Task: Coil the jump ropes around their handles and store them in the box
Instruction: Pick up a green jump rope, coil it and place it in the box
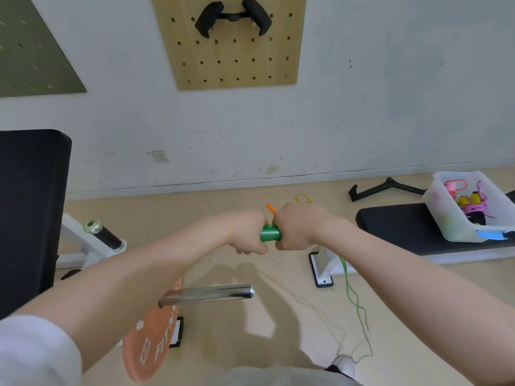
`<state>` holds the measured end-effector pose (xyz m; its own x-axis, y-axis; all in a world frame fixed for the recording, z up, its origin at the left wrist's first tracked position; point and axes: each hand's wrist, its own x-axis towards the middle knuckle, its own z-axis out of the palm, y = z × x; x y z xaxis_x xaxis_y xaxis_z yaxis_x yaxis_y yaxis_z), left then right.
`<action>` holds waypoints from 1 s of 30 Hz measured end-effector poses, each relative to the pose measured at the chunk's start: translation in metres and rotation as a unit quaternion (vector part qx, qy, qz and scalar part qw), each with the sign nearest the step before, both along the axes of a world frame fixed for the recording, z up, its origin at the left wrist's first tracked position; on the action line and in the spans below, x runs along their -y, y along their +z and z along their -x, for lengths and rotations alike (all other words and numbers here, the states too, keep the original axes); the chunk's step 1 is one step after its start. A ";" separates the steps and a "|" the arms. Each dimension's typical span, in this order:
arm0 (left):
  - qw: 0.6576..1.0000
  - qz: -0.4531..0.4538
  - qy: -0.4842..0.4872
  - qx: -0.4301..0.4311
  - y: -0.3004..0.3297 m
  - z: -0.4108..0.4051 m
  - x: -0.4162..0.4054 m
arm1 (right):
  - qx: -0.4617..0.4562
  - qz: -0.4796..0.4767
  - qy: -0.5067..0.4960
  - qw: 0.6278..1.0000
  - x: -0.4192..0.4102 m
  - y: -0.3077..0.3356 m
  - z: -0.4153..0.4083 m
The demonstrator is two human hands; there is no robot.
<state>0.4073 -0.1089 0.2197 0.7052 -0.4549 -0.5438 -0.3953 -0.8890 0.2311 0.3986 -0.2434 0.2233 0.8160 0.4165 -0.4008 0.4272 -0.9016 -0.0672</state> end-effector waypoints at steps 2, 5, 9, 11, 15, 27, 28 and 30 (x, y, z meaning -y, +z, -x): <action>0.991 0.093 0.051 -0.077 -0.006 0.002 -0.001 | 0.000 0.011 0.002 1.000 0.002 0.002 0.003; 0.994 0.100 0.016 -0.033 -0.008 0.005 0.003 | -0.039 0.039 0.018 0.998 0.010 0.006 0.003; 0.996 0.068 -0.040 0.029 -0.001 0.002 0.005 | -0.098 0.014 0.010 0.995 0.018 0.025 -0.003; 0.995 0.077 -0.034 0.048 0.003 -0.002 0.001 | -0.103 -0.046 -0.001 0.994 0.022 0.033 -0.007; 0.992 0.081 -0.022 0.091 0.008 -0.003 -0.004 | -0.079 -0.130 -0.025 0.988 0.033 0.039 -0.011; 0.960 0.231 -0.045 0.152 0.040 0.021 0.005 | -0.176 -0.536 -0.120 0.817 0.070 0.018 -0.022; 0.954 0.246 -0.040 0.167 0.042 0.020 0.004 | -0.178 -0.575 -0.139 0.786 0.067 0.009 -0.019; 0.948 0.247 -0.031 0.196 0.045 0.018 0.004 | -0.178 -0.630 -0.187 0.733 0.055 -0.003 -0.012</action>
